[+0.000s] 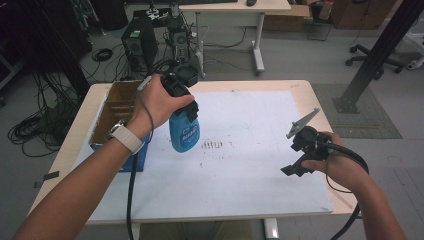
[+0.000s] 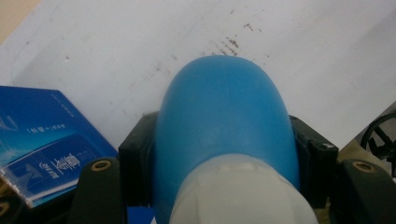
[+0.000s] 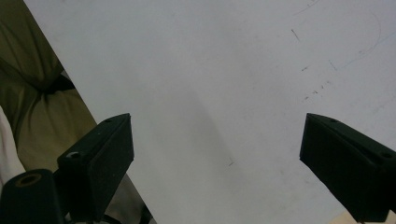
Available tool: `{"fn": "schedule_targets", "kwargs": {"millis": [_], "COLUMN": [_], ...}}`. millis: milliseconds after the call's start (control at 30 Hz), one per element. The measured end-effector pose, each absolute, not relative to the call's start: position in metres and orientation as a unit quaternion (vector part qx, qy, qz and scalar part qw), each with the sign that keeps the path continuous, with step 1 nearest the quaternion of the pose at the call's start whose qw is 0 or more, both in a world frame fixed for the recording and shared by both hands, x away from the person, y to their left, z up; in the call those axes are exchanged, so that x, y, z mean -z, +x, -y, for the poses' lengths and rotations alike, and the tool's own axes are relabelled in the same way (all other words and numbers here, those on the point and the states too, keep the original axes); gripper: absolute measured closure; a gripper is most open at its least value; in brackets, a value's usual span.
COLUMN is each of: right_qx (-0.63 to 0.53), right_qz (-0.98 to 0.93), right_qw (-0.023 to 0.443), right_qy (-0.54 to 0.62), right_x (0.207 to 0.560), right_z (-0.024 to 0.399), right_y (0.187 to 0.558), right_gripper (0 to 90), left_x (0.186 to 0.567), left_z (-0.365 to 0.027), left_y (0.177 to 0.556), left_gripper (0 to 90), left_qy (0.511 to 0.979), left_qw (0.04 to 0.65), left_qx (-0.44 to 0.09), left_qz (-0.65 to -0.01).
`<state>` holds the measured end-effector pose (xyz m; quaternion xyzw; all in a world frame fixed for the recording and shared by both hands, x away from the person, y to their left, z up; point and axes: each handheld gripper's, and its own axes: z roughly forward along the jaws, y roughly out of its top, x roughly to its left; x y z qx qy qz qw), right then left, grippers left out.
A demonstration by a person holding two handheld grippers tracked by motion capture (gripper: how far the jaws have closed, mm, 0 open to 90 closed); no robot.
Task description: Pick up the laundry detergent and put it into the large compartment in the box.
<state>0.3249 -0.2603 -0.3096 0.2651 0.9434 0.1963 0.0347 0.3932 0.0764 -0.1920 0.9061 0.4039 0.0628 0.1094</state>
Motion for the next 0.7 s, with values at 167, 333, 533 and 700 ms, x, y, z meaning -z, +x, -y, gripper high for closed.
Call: {"fn": "schedule_targets", "kwargs": {"millis": [167,333,533,700], "right_qx": [-0.197,-0.197,-0.196,-0.196], "right_qz": [-0.943,-0.943,-0.944,-0.944], "right_qw": [0.035,0.034,0.033,0.033], "right_qy": [0.267,0.266,0.264,0.264], "right_x": [0.310,0.310,0.310,0.309], "right_z": [0.261,0.260,0.259,0.258], "right_y": [0.325,0.326,0.326,0.326], "right_gripper": [9.9,9.9,9.9,9.9], "left_x": [0.184,0.175,0.164,0.157], "left_z": [-0.078,-0.080,-0.082,-0.084], "left_y": [0.392,0.391,0.390,0.389], "left_gripper": [37.3,37.4,37.3,37.4], "left_qy": [0.903,0.898,0.894,0.891], "left_qw": [0.108,0.111,0.114,0.115], "left_qx": [-0.069,-0.073,-0.073,-0.075], "left_qz": [-0.409,-0.419,-0.427,-0.432]}}
